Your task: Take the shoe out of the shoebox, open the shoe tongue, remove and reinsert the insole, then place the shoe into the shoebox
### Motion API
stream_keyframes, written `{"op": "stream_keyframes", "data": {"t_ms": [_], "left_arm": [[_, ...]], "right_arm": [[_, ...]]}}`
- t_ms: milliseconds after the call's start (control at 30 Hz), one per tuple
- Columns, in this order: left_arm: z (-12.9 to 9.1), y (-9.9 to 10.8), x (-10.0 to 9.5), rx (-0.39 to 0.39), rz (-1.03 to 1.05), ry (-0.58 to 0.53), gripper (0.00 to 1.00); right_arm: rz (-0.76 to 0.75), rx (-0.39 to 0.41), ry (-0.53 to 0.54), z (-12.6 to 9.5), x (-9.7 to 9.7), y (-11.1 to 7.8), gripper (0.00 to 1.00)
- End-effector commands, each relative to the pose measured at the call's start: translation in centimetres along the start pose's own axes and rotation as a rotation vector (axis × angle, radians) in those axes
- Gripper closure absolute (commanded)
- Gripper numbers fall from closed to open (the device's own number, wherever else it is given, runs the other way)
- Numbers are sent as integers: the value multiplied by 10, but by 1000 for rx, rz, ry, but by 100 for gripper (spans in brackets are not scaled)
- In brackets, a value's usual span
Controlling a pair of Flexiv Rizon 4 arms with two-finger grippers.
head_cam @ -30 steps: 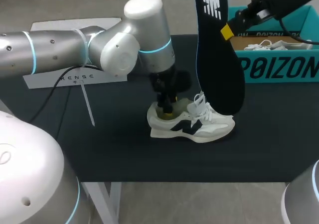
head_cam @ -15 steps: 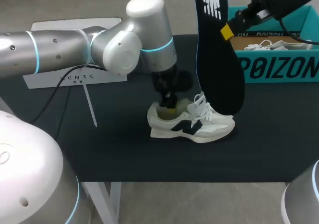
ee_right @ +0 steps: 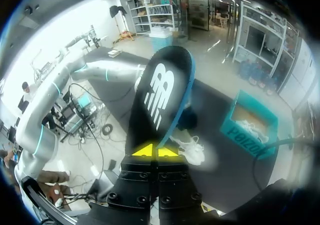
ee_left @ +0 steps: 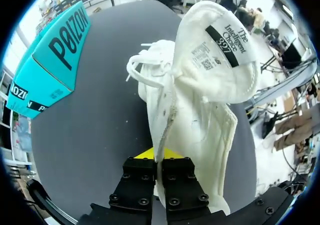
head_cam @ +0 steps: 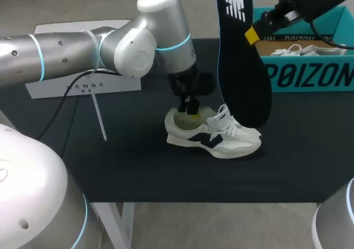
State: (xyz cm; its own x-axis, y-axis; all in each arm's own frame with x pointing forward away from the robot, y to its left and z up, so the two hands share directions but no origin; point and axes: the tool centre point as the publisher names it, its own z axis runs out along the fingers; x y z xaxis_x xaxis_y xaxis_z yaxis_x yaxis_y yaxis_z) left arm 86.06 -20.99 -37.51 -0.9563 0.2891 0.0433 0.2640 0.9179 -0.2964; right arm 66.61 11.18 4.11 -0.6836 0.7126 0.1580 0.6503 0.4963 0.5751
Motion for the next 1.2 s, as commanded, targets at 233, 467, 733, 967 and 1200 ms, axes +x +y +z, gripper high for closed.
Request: {"op": "stream_keyframes", "data": {"t_ms": [233,467,733,967,1200], "left_arm": [[-71,-3,-12,-30,52,-18,100],[-93,-17,-18,27,149,85,100],[-92,-22,-21,19,386,261,100],[-80,-16,-21,-126,682,254,100],[-78,-20,-18,-120,771,239,100]], "right_arm": [[1,3,1,0,0,2,100],[1,3,1,0,0,2,100],[1,3,1,0,0,2,100],[1,3,1,0,0,2,100],[1,3,1,0,0,2,100]]}}
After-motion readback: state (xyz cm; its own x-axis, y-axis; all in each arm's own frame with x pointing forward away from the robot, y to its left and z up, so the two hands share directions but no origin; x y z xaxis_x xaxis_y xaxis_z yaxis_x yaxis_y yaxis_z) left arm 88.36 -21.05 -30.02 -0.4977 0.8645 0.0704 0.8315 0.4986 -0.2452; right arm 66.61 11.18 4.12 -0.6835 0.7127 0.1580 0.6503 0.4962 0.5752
